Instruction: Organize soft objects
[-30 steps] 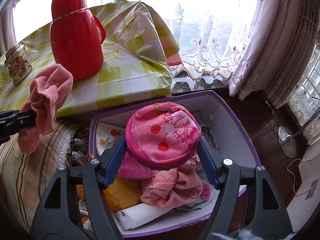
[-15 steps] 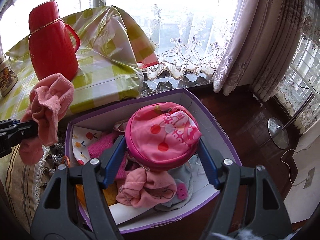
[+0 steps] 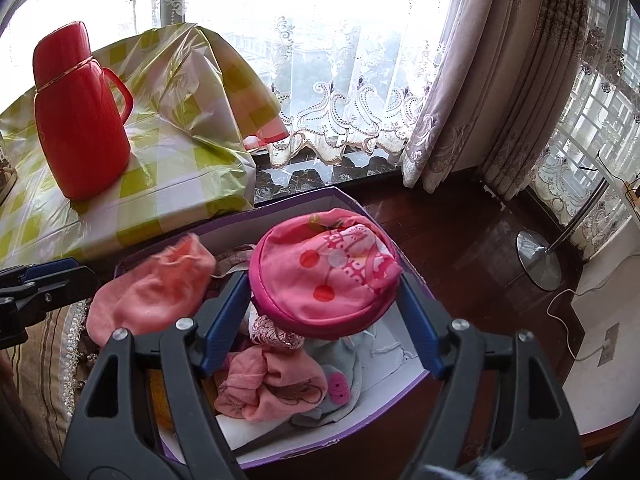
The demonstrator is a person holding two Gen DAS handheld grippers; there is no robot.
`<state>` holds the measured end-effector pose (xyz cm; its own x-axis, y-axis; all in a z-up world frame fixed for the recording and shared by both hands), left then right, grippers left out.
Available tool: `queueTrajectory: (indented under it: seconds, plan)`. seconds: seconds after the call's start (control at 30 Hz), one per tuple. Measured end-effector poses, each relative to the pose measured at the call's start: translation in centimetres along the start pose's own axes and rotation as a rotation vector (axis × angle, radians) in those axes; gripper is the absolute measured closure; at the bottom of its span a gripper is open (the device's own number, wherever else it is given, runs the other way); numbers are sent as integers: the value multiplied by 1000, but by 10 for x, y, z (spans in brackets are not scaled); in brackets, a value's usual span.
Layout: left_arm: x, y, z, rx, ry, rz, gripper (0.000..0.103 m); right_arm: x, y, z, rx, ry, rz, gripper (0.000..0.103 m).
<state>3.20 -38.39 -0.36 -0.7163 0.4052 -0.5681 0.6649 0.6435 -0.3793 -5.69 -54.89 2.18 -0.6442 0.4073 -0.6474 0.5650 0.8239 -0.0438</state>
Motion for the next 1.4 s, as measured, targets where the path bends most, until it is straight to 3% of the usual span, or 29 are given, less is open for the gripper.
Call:
queueTrajectory:
  seconds: [0.47, 0.57, 0.87, 1.4]
  plan:
    - [64, 22, -53, 70, 50, -117, 24, 58, 5, -56, 45, 96, 5, 20]
    - [68, 18, -54, 45, 42, -93, 23, 66, 4, -56, 41, 122, 25, 19]
    - [68, 8, -40, 31, 70, -49, 2, 66, 12, -54, 30, 100, -17, 19]
    - [67, 10, -39, 36, 66, -59, 1, 67, 9, -47, 27, 120, -2, 19]
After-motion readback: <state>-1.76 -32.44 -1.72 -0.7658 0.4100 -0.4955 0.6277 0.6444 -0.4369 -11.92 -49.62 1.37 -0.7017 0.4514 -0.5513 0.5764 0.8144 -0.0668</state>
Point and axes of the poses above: each gripper's, at about its wrist camera, not at the fingertips, and z roughly the way its jaws point, y to its left, x to its underside, the point moved 3 cm from there along z, roughly the way its jaws point, and after that the axes turned 7 degrees about z, right-handed, at the moved point
